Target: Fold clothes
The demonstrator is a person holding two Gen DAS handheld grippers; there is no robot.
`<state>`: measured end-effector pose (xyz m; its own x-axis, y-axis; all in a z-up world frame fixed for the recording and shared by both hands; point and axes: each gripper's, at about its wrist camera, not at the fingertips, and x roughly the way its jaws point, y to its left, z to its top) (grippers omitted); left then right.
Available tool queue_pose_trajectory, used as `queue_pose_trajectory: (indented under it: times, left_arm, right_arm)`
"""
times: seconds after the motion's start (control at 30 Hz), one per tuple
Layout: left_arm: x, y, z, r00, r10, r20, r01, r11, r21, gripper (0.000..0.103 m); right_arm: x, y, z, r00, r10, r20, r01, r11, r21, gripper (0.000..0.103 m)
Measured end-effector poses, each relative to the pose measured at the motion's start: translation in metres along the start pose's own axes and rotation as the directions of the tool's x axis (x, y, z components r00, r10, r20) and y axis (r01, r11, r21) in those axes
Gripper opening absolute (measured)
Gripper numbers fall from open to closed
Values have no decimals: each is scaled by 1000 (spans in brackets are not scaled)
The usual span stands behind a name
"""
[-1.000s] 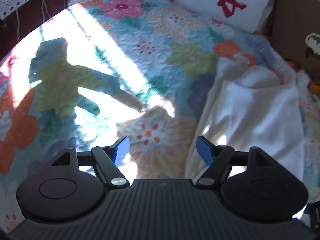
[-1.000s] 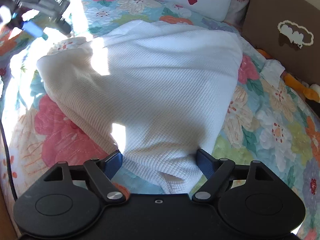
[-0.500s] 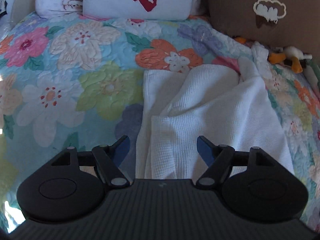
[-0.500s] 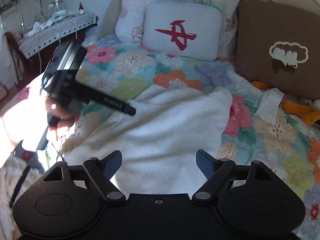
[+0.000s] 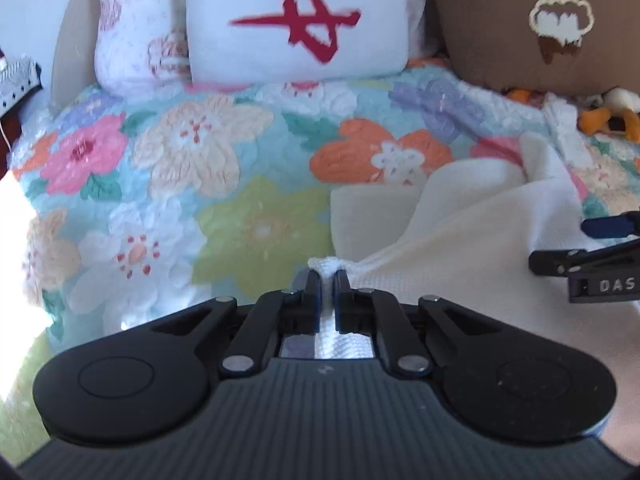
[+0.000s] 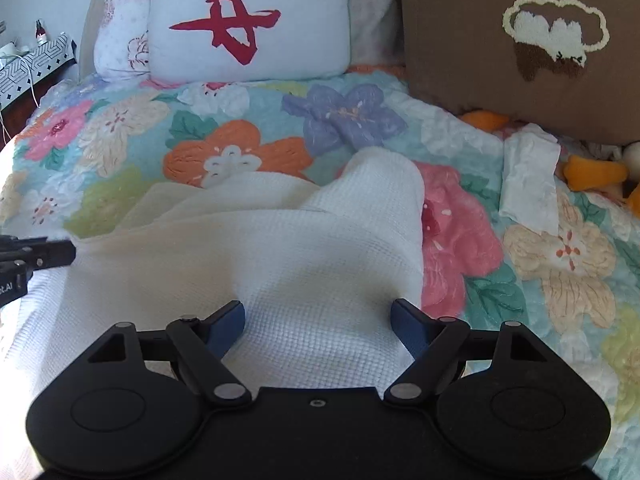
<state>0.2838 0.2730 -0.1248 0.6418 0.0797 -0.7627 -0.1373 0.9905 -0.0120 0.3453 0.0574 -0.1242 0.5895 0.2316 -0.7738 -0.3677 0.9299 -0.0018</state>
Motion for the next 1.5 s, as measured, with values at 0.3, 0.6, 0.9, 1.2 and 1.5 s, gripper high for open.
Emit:
queue_pose_trajectory:
  times: [0.3,0.6,0.9,1.2,1.5]
  left_arm:
    - [-24,7,-7,997,65,-41,-65,998,-15,52]
    - [-43,-19,-51,981,26,-191,4,988,153,74]
    - [-40,-17,-57,970,70,-235,-59,997,52,84]
    - [-81,-44,-82,953,157,-259,-149,987,53,84]
    - [-167,-56,-99,970,69,-231,-66,998,17,84]
  right_arm:
    - [-76,-20,-45,990,140,-1,-139,984,107,84]
    - [-102,-6,-149,974,171,-147,-154,981,120,83]
    - [-118,-6,-172,972,147,-181,-131,987,97,82]
    - [-171,-11,-185,967,248,-60,-234,956,178,82]
    - [-266,-32,-165,950,270,160,-297,938,181,82]
